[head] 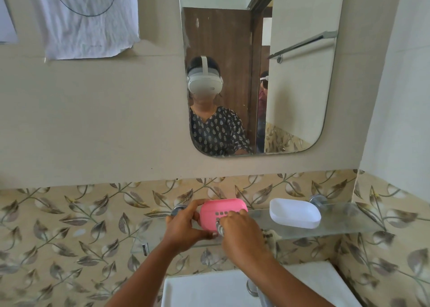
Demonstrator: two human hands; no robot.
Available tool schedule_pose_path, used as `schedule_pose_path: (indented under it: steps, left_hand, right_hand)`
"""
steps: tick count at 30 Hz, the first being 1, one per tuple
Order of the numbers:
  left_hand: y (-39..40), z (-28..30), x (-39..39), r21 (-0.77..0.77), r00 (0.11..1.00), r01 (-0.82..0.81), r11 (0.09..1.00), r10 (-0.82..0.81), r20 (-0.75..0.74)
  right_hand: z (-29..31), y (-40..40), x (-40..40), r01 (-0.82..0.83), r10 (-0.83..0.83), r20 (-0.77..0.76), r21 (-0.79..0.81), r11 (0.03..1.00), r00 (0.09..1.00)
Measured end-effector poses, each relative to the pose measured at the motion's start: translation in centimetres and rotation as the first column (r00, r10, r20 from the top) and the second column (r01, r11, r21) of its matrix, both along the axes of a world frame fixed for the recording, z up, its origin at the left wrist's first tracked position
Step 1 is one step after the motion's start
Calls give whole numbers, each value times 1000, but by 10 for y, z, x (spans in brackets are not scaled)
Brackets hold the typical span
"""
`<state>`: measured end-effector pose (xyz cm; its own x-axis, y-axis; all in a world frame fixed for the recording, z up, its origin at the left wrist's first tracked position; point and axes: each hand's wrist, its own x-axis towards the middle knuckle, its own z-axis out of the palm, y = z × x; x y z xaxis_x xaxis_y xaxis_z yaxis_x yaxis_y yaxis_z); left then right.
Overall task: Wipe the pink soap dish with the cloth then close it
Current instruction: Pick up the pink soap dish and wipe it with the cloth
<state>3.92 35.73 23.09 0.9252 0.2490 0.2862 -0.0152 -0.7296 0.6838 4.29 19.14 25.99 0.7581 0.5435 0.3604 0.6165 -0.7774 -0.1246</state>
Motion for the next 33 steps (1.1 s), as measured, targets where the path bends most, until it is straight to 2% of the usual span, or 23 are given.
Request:
schedule_pose_path:
  steps: [5,9,14,19,23,26,33]
  left_hand:
    - [0,0,0,5,1000,-2,1000,2,-20]
    - [1,-1,0,-20,1000,9,1000,-9,-16]
    - [1,-2,1,-11,1000,10,1000,-10,-14]
    - [5,-8,4,-13,999,41,999,-41,-7]
    - [5,-6,4,11,999,36,999,-36,7]
    - [3,-3,2,64,1000,23,998,-23,4]
    - [5,-6,3,65,999,42,997,-42,-7]
  right_hand:
    - [-1,-16,8,119,-117,68,-28,992,991]
    - [-7,-12,9,140,-140,64,-1,990,988]
    - [-10,-4,8,61,-62,47,38,997,997]
    - [-9,17,-2,-79,85,-41,125,989,996]
    - [-9,23,-7,-79,106,-102,238,968,989]
    - [-10,24,-11,-89,124,-137,238,967,983]
    - [-3,33,4,-109,161,-216,234,966,963]
